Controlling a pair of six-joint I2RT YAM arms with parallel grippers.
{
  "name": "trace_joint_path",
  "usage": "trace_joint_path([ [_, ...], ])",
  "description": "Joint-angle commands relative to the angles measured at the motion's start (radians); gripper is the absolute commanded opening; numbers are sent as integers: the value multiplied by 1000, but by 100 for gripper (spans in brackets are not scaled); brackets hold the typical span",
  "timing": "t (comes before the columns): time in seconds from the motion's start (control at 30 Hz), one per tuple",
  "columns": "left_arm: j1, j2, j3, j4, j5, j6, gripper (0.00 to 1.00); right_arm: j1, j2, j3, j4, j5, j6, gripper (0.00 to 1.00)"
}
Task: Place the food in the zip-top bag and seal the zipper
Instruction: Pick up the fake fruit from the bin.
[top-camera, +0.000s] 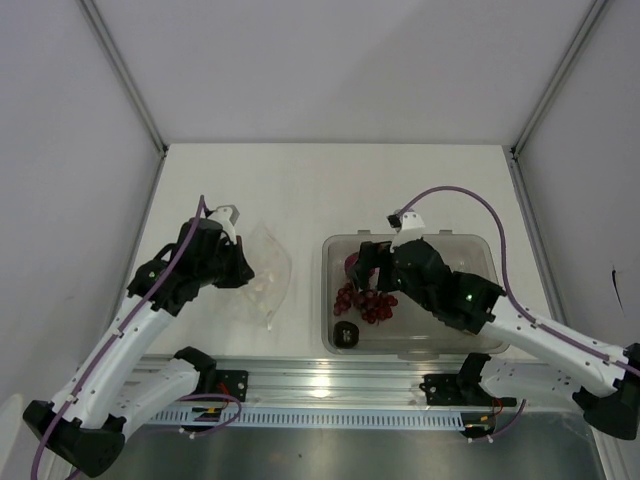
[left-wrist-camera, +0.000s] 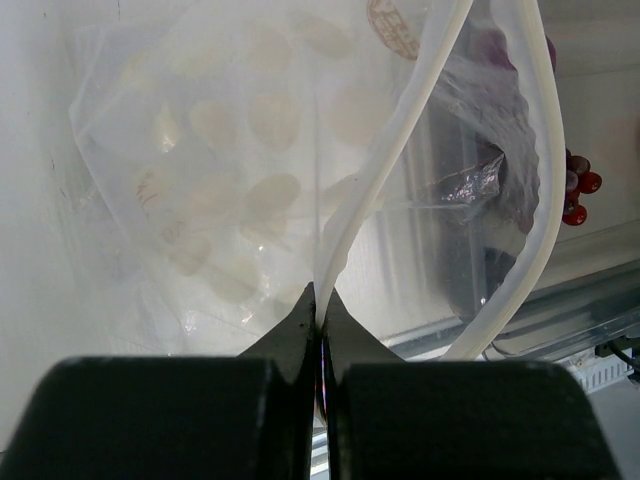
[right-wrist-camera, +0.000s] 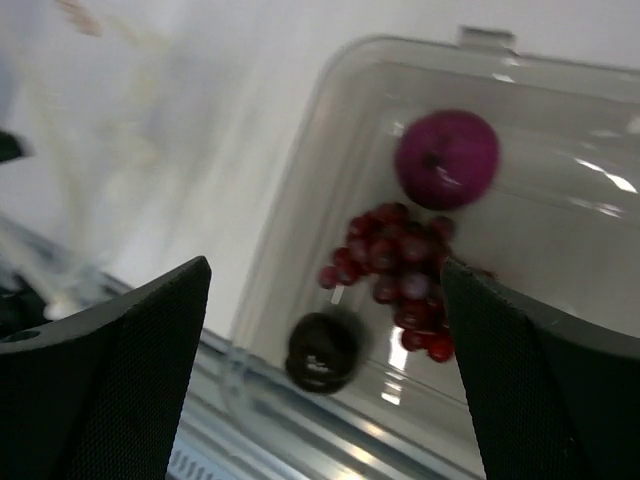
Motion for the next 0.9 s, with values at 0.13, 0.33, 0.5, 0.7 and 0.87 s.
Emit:
trace_joint_path([
  [0.13,-6,-6,43,19,13,-4,1,-92,71,-109,-65,-48,41,99],
  [0.33,-6,-14,35,20,25,-3,1,-95,122,-167,-34,-98,30,99],
  [0.5,-6,-11,24,32,40,-4,0,-95,183,-196,9,-120,15,99],
  [0.7,-6,-15,21,31,56,-4,1,-95,278,-197,46,-126,6,98],
  [0.87,-6,-23,17,31,57,-4,1,-95,359,-187,64,-95,-3,97],
])
